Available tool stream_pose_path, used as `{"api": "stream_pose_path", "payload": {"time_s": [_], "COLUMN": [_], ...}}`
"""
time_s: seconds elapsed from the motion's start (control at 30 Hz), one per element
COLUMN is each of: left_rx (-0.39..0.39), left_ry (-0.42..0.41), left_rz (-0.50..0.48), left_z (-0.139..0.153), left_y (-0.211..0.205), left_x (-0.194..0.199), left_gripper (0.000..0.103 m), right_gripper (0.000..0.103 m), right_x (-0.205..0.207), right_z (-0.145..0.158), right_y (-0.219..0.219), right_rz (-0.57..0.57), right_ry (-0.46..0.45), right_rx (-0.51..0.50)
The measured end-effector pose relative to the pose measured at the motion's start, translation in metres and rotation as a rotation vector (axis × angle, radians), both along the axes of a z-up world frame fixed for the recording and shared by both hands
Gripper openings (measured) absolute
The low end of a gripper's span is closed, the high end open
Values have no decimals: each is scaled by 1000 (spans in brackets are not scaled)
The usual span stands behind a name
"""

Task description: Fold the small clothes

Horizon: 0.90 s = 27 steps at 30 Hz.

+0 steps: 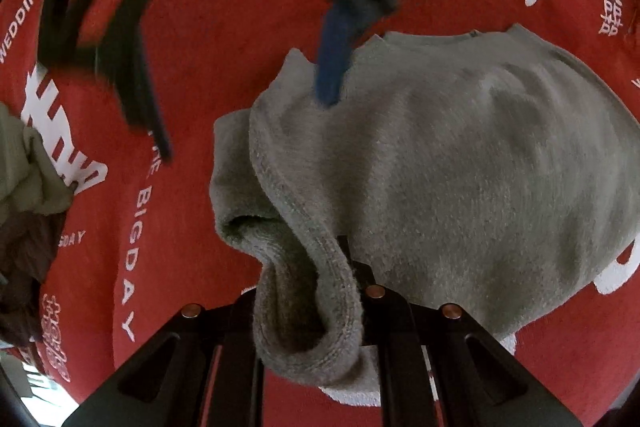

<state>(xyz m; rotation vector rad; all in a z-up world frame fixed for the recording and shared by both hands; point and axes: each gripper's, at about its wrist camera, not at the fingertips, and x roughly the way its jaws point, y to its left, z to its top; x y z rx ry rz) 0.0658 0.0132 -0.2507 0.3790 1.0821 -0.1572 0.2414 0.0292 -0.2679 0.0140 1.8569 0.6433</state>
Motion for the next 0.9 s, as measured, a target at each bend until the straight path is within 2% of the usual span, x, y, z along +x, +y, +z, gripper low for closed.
{"api": "stream_pose_path", "payload": {"time_s": [0.2, 0.37, 0.43, 0.5, 0.53, 0.57, 0.6, 0.7, 0.9], "left_rx": [-77, -86, -86, -94, -100, -103, -108, -152, -190], "left_ry": [26, 34, 29, 28, 27, 24, 19, 14, -31], "left_rz": [51, 46, 32, 22, 19, 15, 11, 9, -2], "left_z": [-5, -9, -8, -7, -5, -2, 2, 22, 74], "left_y": [15, 19, 18, 19, 20, 19, 19, 15, -18], "left_x": [2, 3, 0, 1, 2, 1, 1, 4, 5], "left_gripper": [13, 13, 13, 13, 13, 13, 13, 13, 13], "right_gripper": [89, 89, 88, 69, 45, 24, 21, 18, 18], "right_x": [-14, -29, -33, -35, -35, -31, -26, -17, -18], "right_z": [-42, -71, -76, -72, -67, -59, -51, -24, 28], "right_y": [73, 96, 97, 95, 91, 82, 72, 29, -37], "right_rz": [278, 409, 438, 452, 456, 424, 360, 151, -91], "right_ry": [46, 47, 31, -11, -44, -68, -67, -77, -117], "right_rx": [-179, -361, -397, -407, -415, -393, -335, -157, 146]}}
